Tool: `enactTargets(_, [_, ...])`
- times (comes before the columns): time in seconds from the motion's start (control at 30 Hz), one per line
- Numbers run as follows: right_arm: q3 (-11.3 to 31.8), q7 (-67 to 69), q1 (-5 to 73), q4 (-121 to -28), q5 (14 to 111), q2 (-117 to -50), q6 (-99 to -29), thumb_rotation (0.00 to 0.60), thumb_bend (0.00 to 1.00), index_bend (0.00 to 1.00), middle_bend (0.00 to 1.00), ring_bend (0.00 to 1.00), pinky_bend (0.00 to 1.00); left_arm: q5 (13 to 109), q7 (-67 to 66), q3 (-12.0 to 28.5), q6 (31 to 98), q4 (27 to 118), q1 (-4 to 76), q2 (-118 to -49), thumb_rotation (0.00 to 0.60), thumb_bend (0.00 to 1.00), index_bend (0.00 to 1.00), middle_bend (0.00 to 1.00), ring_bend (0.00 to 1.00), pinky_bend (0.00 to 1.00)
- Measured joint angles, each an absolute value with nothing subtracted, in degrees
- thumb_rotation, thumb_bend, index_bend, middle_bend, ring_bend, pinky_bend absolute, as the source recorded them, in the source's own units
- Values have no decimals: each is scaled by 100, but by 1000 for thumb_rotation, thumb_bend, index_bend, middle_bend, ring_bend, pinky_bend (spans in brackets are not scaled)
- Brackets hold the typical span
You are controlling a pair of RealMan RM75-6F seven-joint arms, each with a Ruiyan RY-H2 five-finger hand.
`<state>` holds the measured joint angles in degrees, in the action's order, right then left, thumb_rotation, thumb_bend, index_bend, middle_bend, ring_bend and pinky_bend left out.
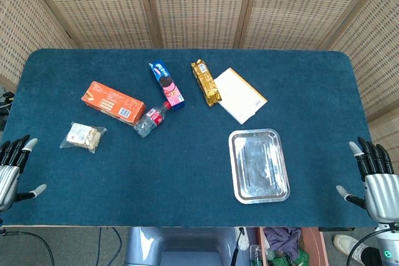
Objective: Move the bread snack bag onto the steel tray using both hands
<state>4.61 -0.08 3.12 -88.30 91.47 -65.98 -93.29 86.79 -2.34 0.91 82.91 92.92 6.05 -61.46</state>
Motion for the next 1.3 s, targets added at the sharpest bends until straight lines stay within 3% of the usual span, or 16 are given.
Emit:
enactTargets(0.37, [456, -31, 312, -8895, 9086, -6550, -9240, 600, 0, 0, 0, 0, 0, 8575, -143, 170, 8030, 9030, 802, -6292, 600, 0, 0, 0, 0, 0])
enactTargets(0.73, [507, -254, 348, -9011, 8800, -6532, -9004, 600, 0, 0, 0, 0, 0, 8340, 425, 489, 6431, 7584, 1892, -6937, 600, 0, 5, 0, 0, 105])
enactTargets(0.93, [587, -183, 372, -9019, 8543, -6485, -8843, 600, 0, 0, 0, 0, 0, 8197, 681, 528, 5634, 6641, 2391, -7477, 600, 0, 90, 0, 0, 149])
enactTargets(1.3, [652, -27, 439, -8959, 8371, -6454, -8645, 600, 0, 0, 0, 0, 0, 8000, 957, 549, 4797, 4921, 3026, -8586, 600, 31, 266, 221, 138, 239])
